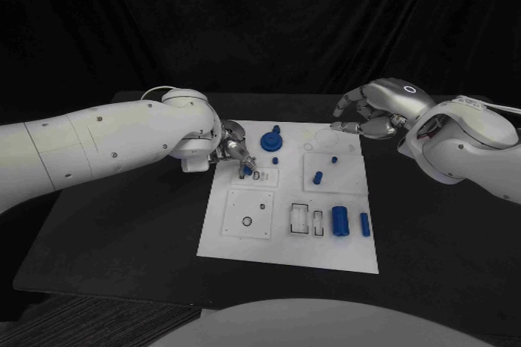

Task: Assemble the parts on the task board

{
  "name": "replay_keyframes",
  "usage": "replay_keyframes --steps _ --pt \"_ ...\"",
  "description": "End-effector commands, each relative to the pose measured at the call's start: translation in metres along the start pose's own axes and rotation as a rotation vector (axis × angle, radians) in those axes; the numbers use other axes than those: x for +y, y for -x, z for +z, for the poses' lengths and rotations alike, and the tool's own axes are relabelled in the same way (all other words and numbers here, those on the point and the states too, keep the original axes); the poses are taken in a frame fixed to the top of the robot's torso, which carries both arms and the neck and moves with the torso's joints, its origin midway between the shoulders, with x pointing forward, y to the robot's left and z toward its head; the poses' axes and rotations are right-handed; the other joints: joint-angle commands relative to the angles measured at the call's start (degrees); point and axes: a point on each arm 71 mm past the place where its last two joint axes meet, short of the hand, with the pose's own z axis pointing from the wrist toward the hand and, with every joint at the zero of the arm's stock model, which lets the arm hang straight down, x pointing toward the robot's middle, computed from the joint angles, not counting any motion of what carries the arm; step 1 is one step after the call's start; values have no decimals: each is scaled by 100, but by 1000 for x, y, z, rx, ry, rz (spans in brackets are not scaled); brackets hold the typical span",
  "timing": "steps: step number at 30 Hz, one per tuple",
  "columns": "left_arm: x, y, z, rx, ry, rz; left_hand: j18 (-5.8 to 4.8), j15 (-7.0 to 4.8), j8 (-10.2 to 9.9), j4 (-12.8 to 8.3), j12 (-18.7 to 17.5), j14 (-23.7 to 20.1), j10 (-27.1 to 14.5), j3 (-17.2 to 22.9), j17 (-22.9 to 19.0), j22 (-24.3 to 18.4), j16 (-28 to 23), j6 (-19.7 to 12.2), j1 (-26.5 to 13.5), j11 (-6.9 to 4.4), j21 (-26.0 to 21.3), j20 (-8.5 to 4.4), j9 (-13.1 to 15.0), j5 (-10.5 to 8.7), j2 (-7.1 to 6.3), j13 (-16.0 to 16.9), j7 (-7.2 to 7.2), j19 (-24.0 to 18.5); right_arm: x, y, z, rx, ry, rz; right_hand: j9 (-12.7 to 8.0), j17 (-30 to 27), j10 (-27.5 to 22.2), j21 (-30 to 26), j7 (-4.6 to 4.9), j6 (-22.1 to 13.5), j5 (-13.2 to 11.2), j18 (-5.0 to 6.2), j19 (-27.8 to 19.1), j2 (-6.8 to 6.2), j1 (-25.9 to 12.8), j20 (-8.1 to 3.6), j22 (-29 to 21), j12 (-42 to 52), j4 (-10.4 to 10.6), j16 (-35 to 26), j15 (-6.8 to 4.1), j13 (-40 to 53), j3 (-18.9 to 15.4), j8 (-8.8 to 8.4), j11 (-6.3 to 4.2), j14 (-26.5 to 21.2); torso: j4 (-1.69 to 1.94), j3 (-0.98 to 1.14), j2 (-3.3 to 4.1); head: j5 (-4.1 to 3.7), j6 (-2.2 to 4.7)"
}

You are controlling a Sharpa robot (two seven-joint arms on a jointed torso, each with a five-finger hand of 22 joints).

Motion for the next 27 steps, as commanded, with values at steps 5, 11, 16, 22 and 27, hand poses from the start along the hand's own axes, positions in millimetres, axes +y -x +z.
replay_keyframes --steps 5,11,16,22,27 --pt "0 -1 0 -12 3 -14 79 -35 -39 -469 -3 606 598 511 1508 1090 15 73 -55 -59 14 -55 -8 15 -16 1500 -34 115 -2 -3 -1 8 -20 0 6 1354 600 -30 -7 21 32 70 -44 -17 45 -10 998 20 -40 -35 -11 1510 8 27 -7 558 3 4 1 -1 -1" --pt "-2 -3 0 -8 -2 -12 79 -41 -53 -479 -3 606 598 535 1508 1090 15 93 -66 -65 13 -60 -18 18 -12 1500 -38 116 -2 -3 -1 8 -20 1 6 1355 600 -35 -6 21 47 71 -46 -17 51 -10 996 20 -41 -33 -10 1510 7 27 -7 558 0 4 3 6 -1" --pt "-5 -5 2 -1 -9 -8 82 -43 -60 -480 -3 606 598 544 1508 1083 15 97 -70 -66 6 -62 -22 18 -7 1500 -38 109 -2 -3 -1 8 -20 1 6 1355 600 -35 -6 21 47 71 -46 -17 51 -10 996 20 -41 -33 -10 1510 7 27 -7 558 0 4 5 7 -1" --pt "-8 -8 4 6 -19 -5 84 -44 -73 -480 -3 606 598 558 1508 1078 15 97 -78 -67 0 -64 -28 17 2 1500 -36 103 -2 -4 -1 9 -21 1 5 1353 600 -39 -6 21 60 71 -47 -17 57 -9 996 20 -43 -36 -11 1510 6 27 -7 558 4 8 3 0 -1" --pt "-9 -10 5 11 -22 -5 88 -46 -91 -477 -3 606 598 573 1508 1067 15 96 -94 -65 -12 -67 -37 13 11 1500 -32 90 -2 -4 -1 10 -22 1 5 1353 600 -39 -6 21 60 71 -47 -17 57 -9 996 20 -43 -36 -11 1510 6 27 -7 558 3 5 2 4 -1"
